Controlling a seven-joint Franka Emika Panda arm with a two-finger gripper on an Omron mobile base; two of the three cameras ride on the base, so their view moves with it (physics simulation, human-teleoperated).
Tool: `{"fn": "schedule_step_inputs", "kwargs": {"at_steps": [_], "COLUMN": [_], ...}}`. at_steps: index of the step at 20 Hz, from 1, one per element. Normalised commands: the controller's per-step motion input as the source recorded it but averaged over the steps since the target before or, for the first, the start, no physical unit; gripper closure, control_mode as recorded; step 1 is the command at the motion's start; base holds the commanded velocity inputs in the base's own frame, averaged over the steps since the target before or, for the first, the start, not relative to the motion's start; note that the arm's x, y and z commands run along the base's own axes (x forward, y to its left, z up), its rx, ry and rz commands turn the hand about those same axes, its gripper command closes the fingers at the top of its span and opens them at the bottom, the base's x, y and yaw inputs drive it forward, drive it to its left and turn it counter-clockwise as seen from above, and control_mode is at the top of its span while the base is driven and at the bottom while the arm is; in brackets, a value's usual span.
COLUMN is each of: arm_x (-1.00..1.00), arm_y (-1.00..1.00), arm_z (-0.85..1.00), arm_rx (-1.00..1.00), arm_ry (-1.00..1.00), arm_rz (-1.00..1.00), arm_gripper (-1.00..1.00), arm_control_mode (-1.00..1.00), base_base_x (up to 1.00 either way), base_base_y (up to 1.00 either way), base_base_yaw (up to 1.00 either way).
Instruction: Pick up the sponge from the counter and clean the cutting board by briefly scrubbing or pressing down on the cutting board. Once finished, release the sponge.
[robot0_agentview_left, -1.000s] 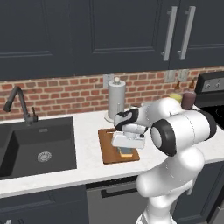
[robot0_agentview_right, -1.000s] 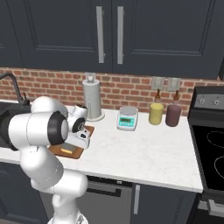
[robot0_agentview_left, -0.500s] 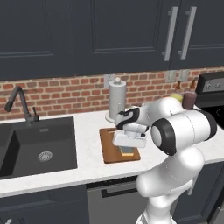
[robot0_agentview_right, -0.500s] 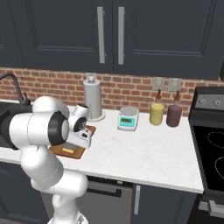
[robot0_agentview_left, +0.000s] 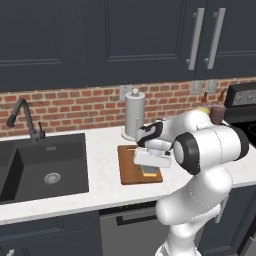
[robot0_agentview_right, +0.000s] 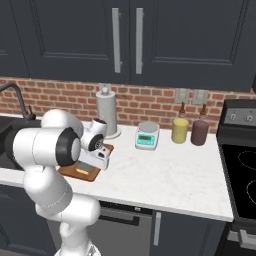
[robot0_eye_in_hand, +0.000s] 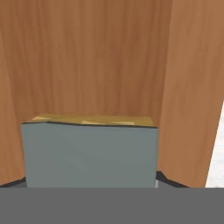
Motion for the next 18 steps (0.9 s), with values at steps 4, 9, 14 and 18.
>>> {"fn": "schedule_step_inputs", "kwargs": {"at_steps": [4,9,14,18], "arm_x": [0.00,0.41,0.57,0.66], "arm_y": [-0.47,-0.18,-0.09,-0.08], "arm_z": [-0.45,-0.36,-0.21,-0.15], "arm_rx": [0.00,0.00,0.00,-0.04], "arm_ry": [0.00,0.00,0.00,0.00], "arm_rz": [-0.06,-0.13,-0.13,-0.10], "arm_gripper": [1.00,1.00,1.00,1.00], "arm_control_mode": [-1.00,-1.00,-1.00,-1.00], "base_base_x": [0.00,0.00,0.00,0.00], "base_base_y": [0.00,0.00,0.00,0.00], "base_base_yaw": [0.00,0.00,0.00,0.00]}}
